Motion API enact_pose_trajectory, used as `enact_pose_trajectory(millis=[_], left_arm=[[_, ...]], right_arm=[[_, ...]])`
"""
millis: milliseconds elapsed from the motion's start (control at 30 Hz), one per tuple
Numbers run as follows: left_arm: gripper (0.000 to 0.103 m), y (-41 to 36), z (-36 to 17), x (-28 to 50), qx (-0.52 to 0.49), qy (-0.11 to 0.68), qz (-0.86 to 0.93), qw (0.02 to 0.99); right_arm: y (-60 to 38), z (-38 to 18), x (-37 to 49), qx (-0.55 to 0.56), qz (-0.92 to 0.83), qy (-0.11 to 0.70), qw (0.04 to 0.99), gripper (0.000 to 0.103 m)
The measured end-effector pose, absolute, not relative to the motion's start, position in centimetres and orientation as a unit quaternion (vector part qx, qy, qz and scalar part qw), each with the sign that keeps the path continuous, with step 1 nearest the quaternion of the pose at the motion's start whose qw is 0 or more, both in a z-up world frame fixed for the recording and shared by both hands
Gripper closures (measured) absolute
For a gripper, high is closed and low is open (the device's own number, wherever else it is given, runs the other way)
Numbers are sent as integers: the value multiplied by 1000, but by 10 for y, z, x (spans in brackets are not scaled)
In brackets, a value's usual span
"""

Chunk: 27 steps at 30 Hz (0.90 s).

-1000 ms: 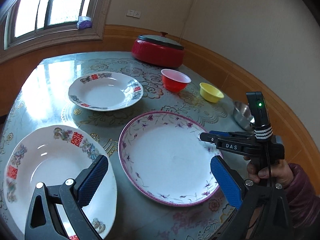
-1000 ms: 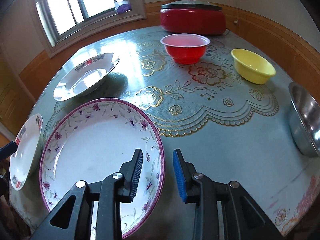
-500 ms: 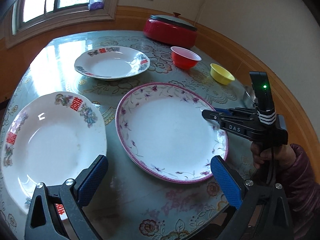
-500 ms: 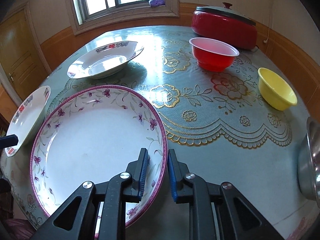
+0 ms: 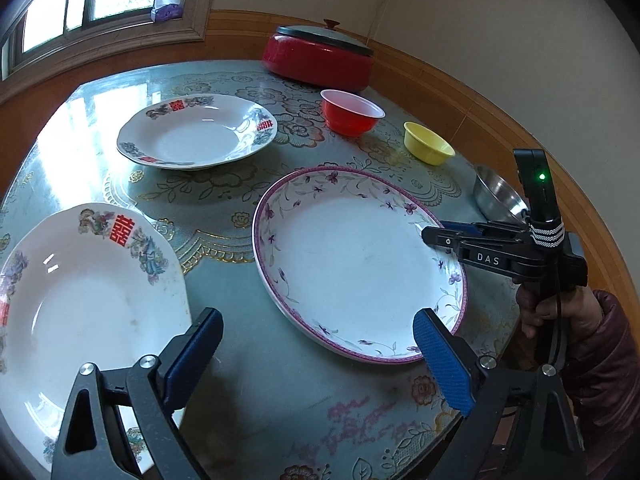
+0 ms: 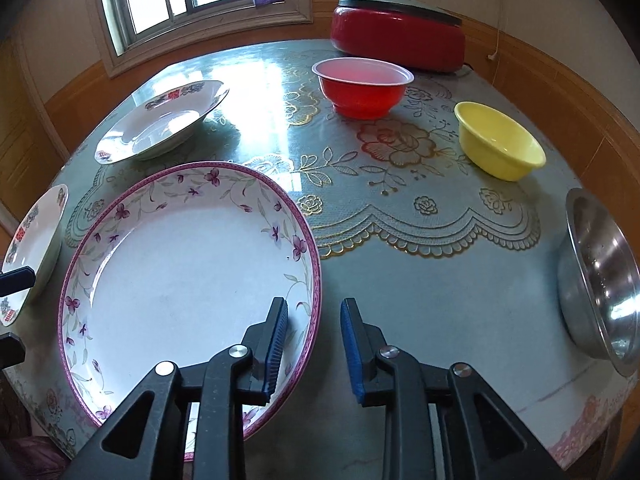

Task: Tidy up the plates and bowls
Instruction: 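Reach the right gripper to the purple-floral plate rim and close on it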

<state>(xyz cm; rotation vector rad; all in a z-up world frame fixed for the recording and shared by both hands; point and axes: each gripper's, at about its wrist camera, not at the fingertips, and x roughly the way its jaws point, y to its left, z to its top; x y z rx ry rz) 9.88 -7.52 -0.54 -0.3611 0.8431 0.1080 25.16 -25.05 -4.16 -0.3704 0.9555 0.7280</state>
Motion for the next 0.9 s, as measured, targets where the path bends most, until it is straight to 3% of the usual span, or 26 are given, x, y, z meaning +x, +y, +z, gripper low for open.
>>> enact_pose_trajectory(millis=[233,300,367,500,667,733,800,867,900], left_arm=[[7,-82,-12,107,-204,394,116,889],[13,-90,-20,108,-202,391,133,888],[25,-96,-30,110,-214,396,147,881],[27,-101,-41,111,-252,393,166,869],[47,-104,-48,119,-262,396,186,860],[49,-104,-49,122,-251,394,202,861],[58,-103,-49,127,-237,397,226,858],[78,-101,-51,127,-231,398,242,854],[79,-100,-51,125,-232,396,239,855]], right_arm=[[-235,-40,276,-180,398,433,788,77],[-231,-44,281,-185,422,424,780,77],[-232,-49,283,-181,443,421,771,77],[-227,-52,286,-188,470,424,751,79],[-218,-56,289,-191,502,420,731,80],[-214,-56,290,-193,509,418,727,81],[-211,-55,292,-199,510,417,726,82],[-212,-55,296,-199,514,417,723,82],[-214,-55,300,-192,518,421,719,84]])
